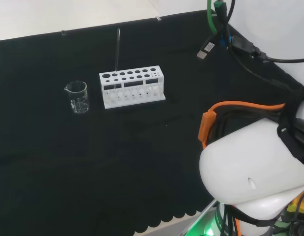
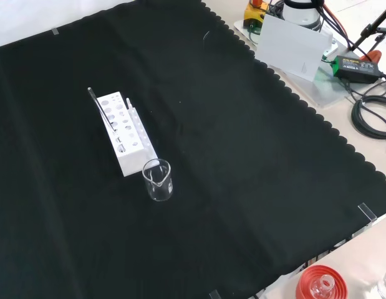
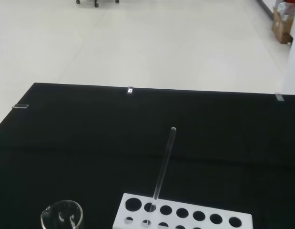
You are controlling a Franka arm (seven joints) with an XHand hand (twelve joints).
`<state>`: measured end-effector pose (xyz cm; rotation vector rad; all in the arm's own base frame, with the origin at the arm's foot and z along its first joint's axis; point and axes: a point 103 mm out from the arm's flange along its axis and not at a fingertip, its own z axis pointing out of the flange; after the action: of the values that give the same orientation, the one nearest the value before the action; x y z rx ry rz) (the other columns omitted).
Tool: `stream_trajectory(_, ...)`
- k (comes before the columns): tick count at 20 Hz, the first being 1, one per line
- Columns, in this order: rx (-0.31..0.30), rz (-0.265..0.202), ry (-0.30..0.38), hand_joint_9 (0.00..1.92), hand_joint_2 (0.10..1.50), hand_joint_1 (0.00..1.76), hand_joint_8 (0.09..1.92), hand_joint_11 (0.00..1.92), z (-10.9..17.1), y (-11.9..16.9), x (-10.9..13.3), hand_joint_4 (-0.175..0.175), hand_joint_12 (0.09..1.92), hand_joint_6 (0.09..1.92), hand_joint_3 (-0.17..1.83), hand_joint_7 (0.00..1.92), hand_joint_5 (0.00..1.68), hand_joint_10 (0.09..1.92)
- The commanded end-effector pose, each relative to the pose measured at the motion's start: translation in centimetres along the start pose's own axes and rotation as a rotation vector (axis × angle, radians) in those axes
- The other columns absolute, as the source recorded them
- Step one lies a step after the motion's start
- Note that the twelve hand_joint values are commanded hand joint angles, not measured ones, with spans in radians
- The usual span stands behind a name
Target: Take the glass rod from the white test tube rack.
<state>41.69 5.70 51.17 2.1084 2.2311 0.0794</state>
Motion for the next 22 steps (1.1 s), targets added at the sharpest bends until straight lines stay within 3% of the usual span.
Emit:
stream_trajectory(1, 0.015, -0.045, -0.002, 0.61, 1.00, 0.66, 0.80, 0.57, 1.7, 3.2, 0.1, -0.073, 1.34, 0.10, -0.17, 0.36, 0.42, 0.79)
stream_trajectory(12, 0.034, -0.080, 0.055, 0.70, 1.00, 0.66, 0.79, 0.67, 6.0, 7.0, -0.7, -0.093, 1.27, 0.22, -0.17, 0.50, 0.46, 0.73)
stream_trajectory(17, 0.025, -0.094, 0.073, 0.77, 1.00, 0.67, 0.79, 0.69, 7.8, 8.3, -1.2, -0.103, 1.26, 0.52, -0.17, 0.60, 0.36, 0.70)
stream_trajectory(22, 0.014, -0.105, 0.064, 0.82, 1.00, 0.66, 0.79, 0.72, 8.5, 9.4, -1.1, -0.110, 1.25, 0.62, -0.17, 0.69, 0.34, 0.69)
